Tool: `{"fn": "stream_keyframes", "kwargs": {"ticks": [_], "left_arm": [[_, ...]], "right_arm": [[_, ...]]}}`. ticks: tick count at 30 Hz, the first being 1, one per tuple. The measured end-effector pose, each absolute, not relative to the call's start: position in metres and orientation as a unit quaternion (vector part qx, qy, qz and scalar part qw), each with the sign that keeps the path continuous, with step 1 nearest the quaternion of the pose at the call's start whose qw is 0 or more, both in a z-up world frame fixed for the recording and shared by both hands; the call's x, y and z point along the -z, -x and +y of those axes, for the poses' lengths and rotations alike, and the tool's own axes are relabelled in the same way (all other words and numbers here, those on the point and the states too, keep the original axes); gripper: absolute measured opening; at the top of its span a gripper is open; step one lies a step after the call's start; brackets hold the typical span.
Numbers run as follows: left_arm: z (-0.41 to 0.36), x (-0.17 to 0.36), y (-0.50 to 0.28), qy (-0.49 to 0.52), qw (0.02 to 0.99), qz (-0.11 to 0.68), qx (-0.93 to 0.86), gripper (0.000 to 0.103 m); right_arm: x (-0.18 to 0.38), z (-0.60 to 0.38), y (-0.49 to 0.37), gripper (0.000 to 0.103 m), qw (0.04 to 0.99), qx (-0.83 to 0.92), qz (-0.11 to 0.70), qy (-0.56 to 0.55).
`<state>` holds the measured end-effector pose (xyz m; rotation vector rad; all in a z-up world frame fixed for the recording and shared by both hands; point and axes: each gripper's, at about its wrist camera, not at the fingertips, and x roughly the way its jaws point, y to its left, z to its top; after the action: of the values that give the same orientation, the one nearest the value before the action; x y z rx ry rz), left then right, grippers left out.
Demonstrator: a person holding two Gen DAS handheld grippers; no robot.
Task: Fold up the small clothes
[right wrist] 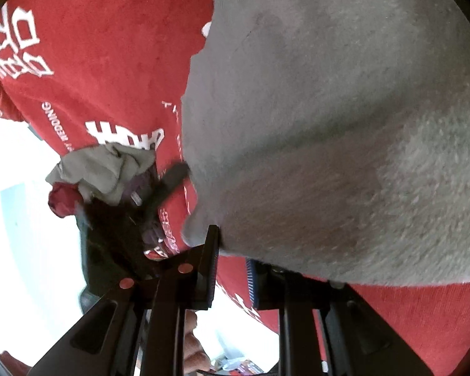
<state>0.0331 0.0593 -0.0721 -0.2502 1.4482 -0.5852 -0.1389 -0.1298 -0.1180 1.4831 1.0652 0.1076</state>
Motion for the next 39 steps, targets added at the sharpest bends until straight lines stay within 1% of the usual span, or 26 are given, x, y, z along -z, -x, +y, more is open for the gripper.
{"fn": "stream_keyframes", "kwargs": {"ticks": [3,5,6,8,11,13,15,16,18,20,23,25,26,27,28,29,30,32,33,34,35,36,37,39], "left_arm": [[0.047,0.083,-0.037,0.070,0.715,0.650,0.248,0.103],[0.051,0.096,-0.040,0.066,0.710,0.663,0.228,0.103],[0.054,0.100,-0.041,0.068,0.708,0.666,0.224,0.103],[0.057,0.099,-0.041,0.073,0.711,0.660,0.230,0.103],[0.052,0.100,-0.039,0.048,0.711,0.660,0.237,0.103],[0.048,0.101,-0.038,0.027,0.714,0.657,0.240,0.103],[0.041,0.101,-0.035,0.010,0.715,0.656,0.239,0.103],[0.038,0.101,-0.034,0.000,0.716,0.656,0.239,0.103],[0.033,0.103,-0.032,-0.026,0.715,0.657,0.239,0.103],[0.024,0.106,-0.029,-0.055,0.711,0.660,0.236,0.103],[0.020,0.104,-0.029,-0.063,0.713,0.661,0.224,0.103],[0.022,0.100,-0.028,-0.056,0.721,0.655,0.219,0.097],[0.024,0.096,-0.028,-0.054,0.728,0.648,0.215,0.090],[0.026,0.093,-0.027,-0.057,0.735,0.642,0.213,0.080],[0.027,0.090,-0.026,-0.062,0.740,0.636,0.210,0.074],[0.027,0.087,-0.025,-0.072,0.746,0.628,0.209,0.060],[0.026,0.082,-0.023,-0.091,0.755,0.616,0.208,0.043],[0.022,0.075,-0.018,-0.125,0.768,0.592,0.210,0.031],[0.019,0.072,-0.016,-0.140,0.774,0.580,0.212,0.027],[0.013,0.067,-0.009,-0.170,0.783,0.558,0.217,0.026],[0.005,0.063,0.001,-0.209,0.793,0.527,0.224,0.026],[-0.002,0.061,0.011,-0.241,0.799,0.500,0.232,0.024],[-0.011,0.059,0.026,-0.285,0.803,0.462,0.245,0.024],[-0.015,0.057,0.039,-0.323,0.801,0.429,0.265,0.024]], "right_arm": [[0.115,-0.125,0.137,0.018,0.612,-0.058,0.477,-0.628],[0.116,-0.124,0.138,0.018,0.607,-0.059,0.496,-0.618],[0.116,-0.124,0.139,0.021,0.607,-0.060,0.503,-0.612],[0.112,-0.127,0.144,0.021,0.612,-0.056,0.522,-0.592],[0.103,-0.136,0.150,0.023,0.629,-0.044,0.550,-0.548],[0.093,-0.145,0.153,0.028,0.648,-0.033,0.561,-0.515],[0.080,-0.155,0.155,0.043,0.674,-0.018,0.564,-0.477],[0.075,-0.159,0.155,0.044,0.687,-0.010,0.564,-0.458],[0.072,-0.164,0.154,0.044,0.697,0.000,0.572,-0.433],[0.076,-0.168,0.155,0.044,0.692,0.005,0.578,-0.432],[0.079,-0.169,0.157,0.044,0.687,0.006,0.581,-0.437],[0.077,-0.170,0.157,0.044,0.688,0.007,0.582,-0.433],[0.076,-0.171,0.157,0.044,0.689,0.008,0.583,-0.430],[0.075,-0.174,0.156,0.044,0.691,0.010,0.582,-0.428],[0.073,-0.175,0.156,0.044,0.693,0.011,0.582,-0.426],[0.071,-0.180,0.155,0.044,0.697,0.016,0.580,-0.422],[0.069,-0.184,0.153,0.044,0.699,0.018,0.578,-0.420],[0.065,-0.196,0.145,0.044,0.704,0.026,0.576,-0.414],[0.063,-0.200,0.141,0.045,0.706,0.027,0.577,-0.410],[0.061,-0.204,0.134,0.046,0.709,0.028,0.576,-0.406],[0.057,-0.208,0.123,0.049,0.714,0.025,0.576,-0.397],[0.052,-0.211,0.114,0.054,0.718,0.021,0.577,-0.389],[0.048,-0.212,0.104,0.057,0.722,0.016,0.578,-0.380],[0.037,-0.213,0.076,0.067,0.728,-0.004,0.584,-0.360]]}}
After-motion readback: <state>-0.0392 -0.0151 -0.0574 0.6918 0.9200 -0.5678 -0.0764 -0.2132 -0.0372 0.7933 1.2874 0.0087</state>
